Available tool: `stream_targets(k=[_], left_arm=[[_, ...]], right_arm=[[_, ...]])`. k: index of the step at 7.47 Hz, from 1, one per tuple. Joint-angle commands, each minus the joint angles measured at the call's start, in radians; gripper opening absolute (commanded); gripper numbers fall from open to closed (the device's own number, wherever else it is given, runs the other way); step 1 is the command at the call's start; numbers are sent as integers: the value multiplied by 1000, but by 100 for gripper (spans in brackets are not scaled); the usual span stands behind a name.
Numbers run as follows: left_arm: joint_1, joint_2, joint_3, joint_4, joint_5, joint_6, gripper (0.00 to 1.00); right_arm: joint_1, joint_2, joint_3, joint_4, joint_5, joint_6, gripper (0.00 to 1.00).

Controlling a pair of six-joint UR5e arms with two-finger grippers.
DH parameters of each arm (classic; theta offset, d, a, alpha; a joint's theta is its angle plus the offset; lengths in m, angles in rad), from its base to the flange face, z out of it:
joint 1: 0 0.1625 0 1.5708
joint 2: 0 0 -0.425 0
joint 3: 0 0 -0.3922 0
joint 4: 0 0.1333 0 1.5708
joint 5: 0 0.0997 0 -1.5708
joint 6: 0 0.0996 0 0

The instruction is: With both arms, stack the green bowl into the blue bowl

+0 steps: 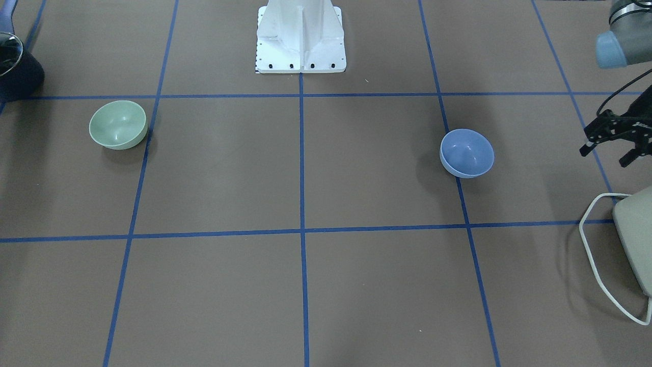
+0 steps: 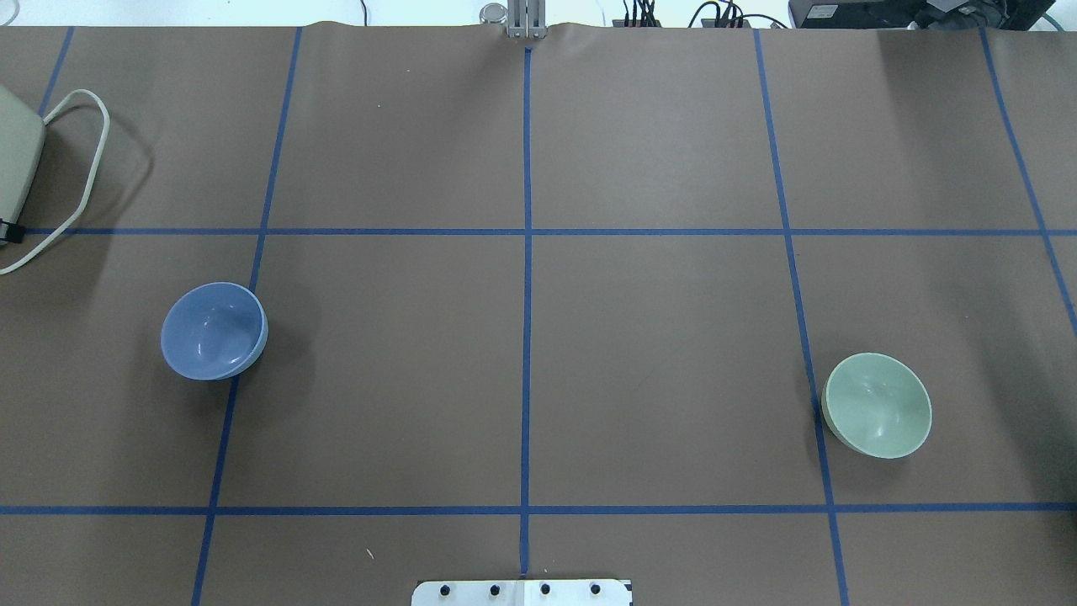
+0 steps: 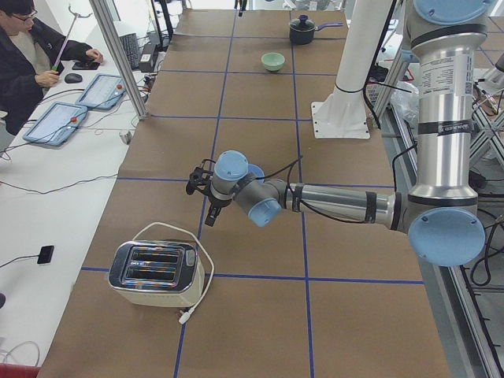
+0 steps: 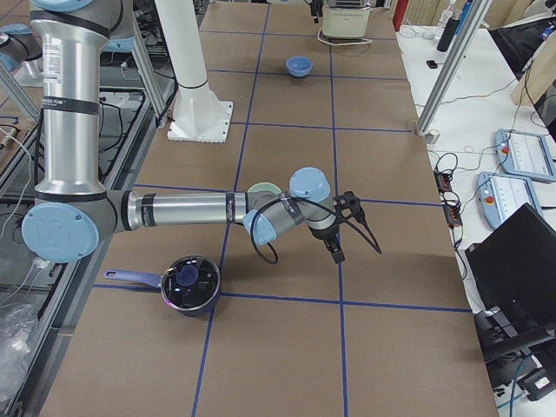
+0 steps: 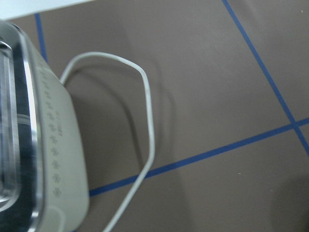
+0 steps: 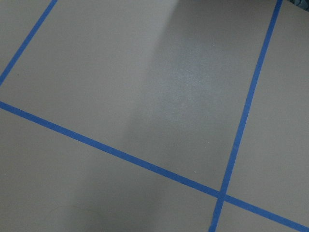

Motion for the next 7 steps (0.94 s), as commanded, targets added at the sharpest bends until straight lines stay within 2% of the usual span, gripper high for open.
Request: stream_targets(k=[1,2,4,5,6,7], left_arm=[[167,-14,-13,-25,55,-170,98],[215,-12,-12,-71,81,-225,98],[358,-35,-13,-85,243,-282,98],[370,-41,-12,-85,248,-299,97],[377,-43,-12,-85,250,-298,81],[381,-43,-12,-85,250,-293,42]], right_arm=[[-6,-3,-1,5,-2,7,100],[-6,-3,-1,5,-3,7,100],[-6,-4,-3,6,-3,7,100],[-6,-5,-3,6,-5,7,100],[-6,-5,-4,6,-6,7,100],[-6,-5,-4,5,-6,7,100]])
